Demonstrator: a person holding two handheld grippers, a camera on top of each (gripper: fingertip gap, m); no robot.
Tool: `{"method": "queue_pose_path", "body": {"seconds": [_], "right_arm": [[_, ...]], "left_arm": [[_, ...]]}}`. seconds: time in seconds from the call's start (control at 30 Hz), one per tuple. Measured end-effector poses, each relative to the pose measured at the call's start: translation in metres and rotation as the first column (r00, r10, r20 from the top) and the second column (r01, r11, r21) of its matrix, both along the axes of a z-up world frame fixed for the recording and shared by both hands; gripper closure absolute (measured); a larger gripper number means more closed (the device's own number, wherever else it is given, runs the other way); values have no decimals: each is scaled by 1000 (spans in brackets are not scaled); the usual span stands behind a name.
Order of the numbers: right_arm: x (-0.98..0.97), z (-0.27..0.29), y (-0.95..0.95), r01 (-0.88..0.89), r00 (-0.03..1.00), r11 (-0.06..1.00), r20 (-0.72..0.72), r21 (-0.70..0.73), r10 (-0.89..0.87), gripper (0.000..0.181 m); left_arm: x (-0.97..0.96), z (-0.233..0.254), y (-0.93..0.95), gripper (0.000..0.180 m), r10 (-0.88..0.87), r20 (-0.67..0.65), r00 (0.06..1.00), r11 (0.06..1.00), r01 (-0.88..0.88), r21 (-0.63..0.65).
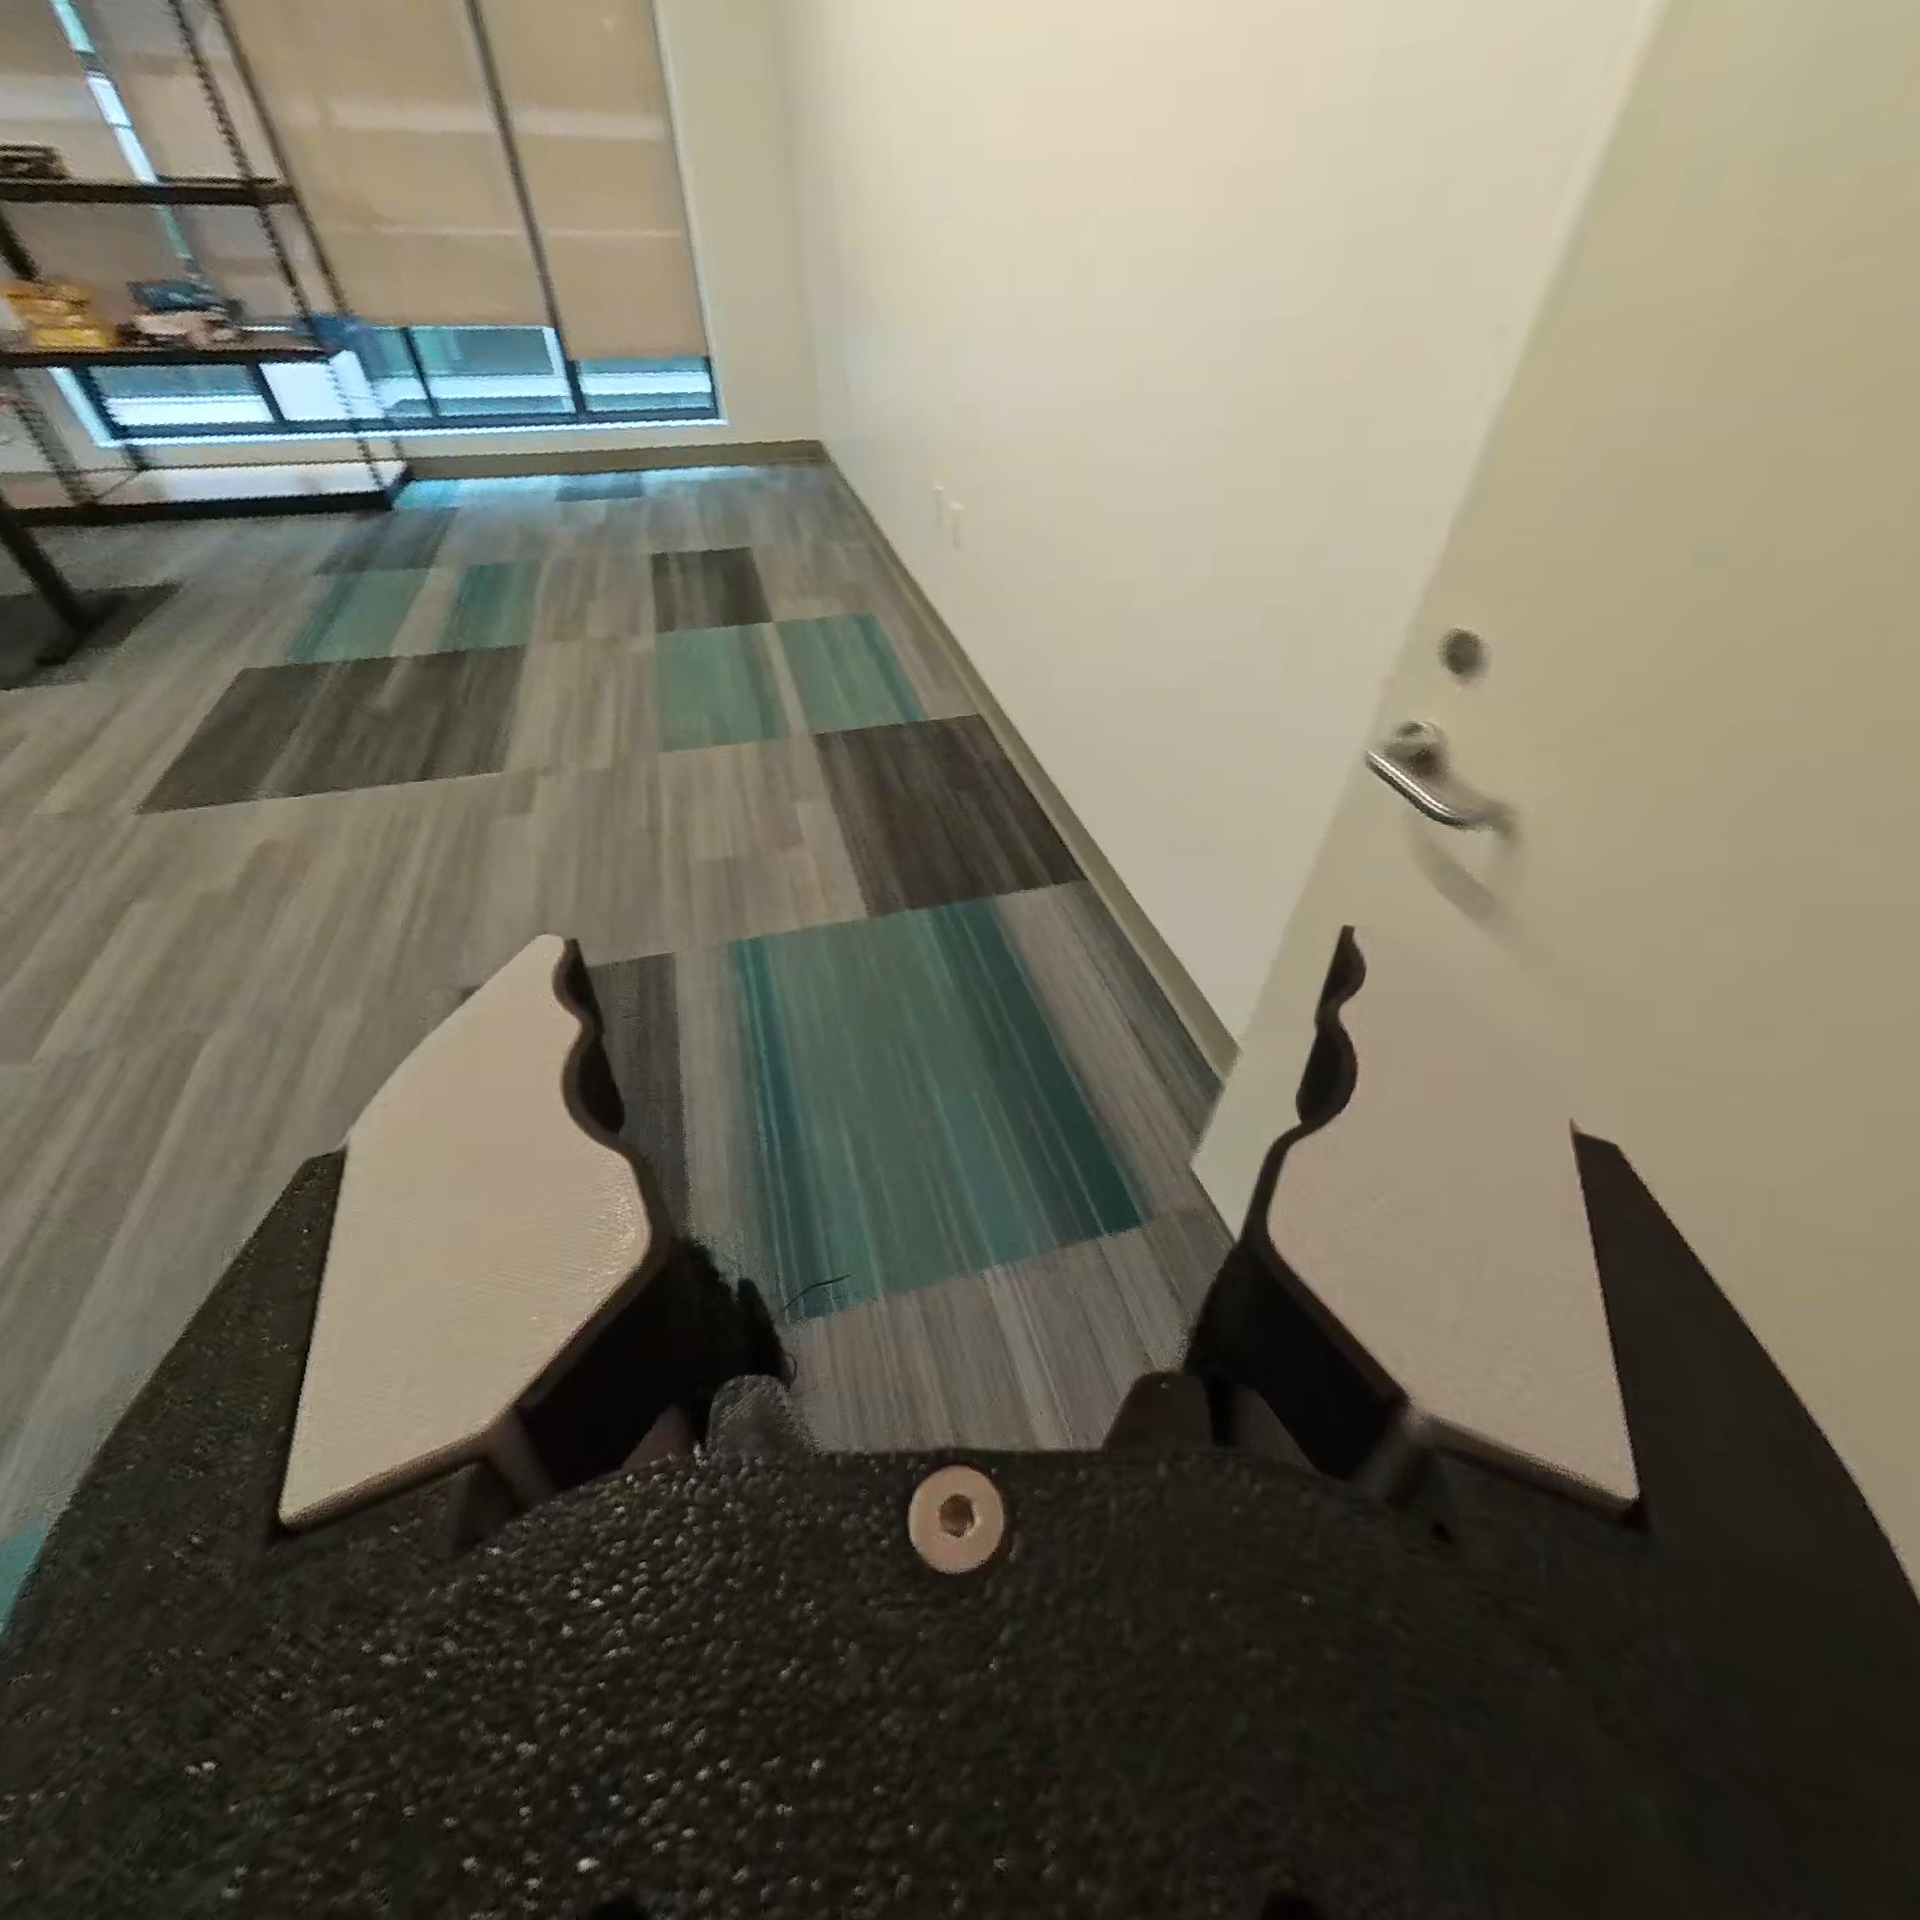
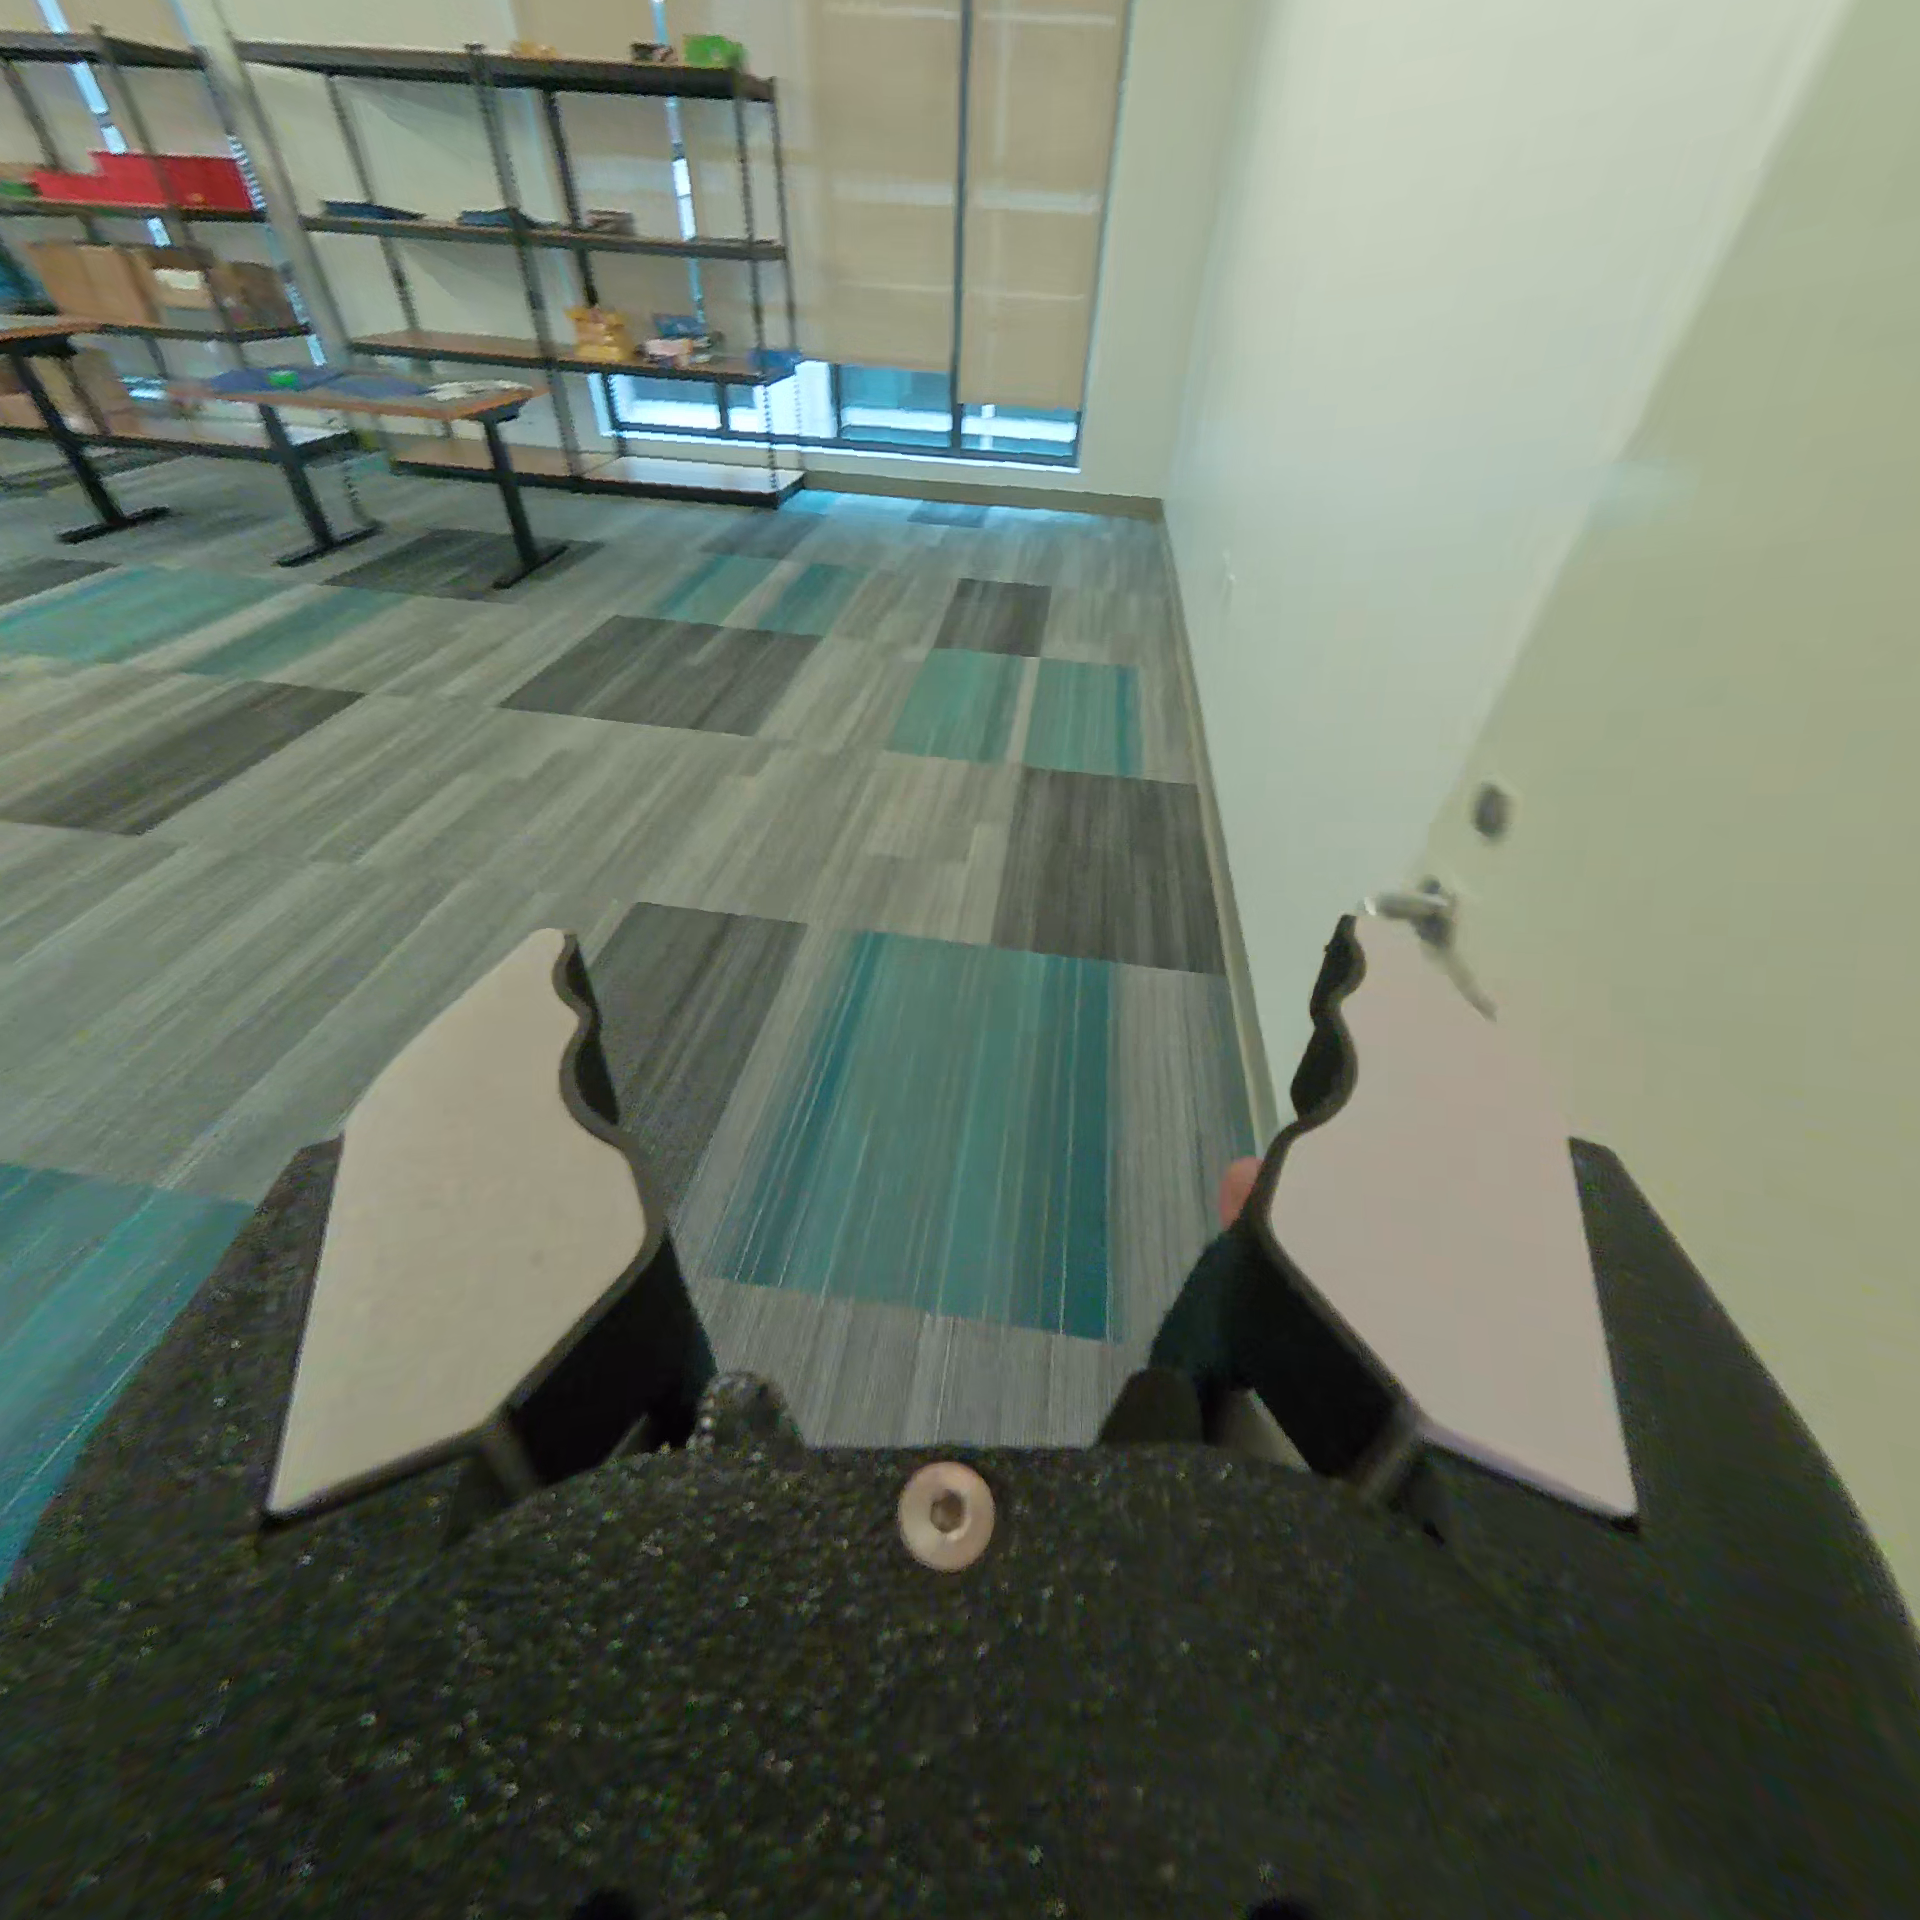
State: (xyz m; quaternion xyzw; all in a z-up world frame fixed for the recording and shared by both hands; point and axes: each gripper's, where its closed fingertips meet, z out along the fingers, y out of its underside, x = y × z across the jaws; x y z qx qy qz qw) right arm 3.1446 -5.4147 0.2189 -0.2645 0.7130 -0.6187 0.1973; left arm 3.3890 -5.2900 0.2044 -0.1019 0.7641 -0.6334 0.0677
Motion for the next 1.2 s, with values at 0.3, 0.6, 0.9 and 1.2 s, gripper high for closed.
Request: {"method": "queue_pose_path", "body": {"seconds": [0.3,0.6,0.9,1.2], "right_arm": [[285,-25,-271,-215,976,976,-7,12,215,54],[656,2,-448,-509,861,861,-19,-8,509,55],[1029,-7,-541,-628,778,778,-16,-16,627,57],[1393,-21,-626,-700,714,714,-40,-23,699,60]], "left_arm": [[268,-6,-191,54,284,35,958,959,-284,7],[558,10,-293,56,561,66,825,823,-564,61],[885,-9,-377,57,682,35,730,728,-683,55],[1225,-6,-443,57,756,35,654,653,-757,34]]}}
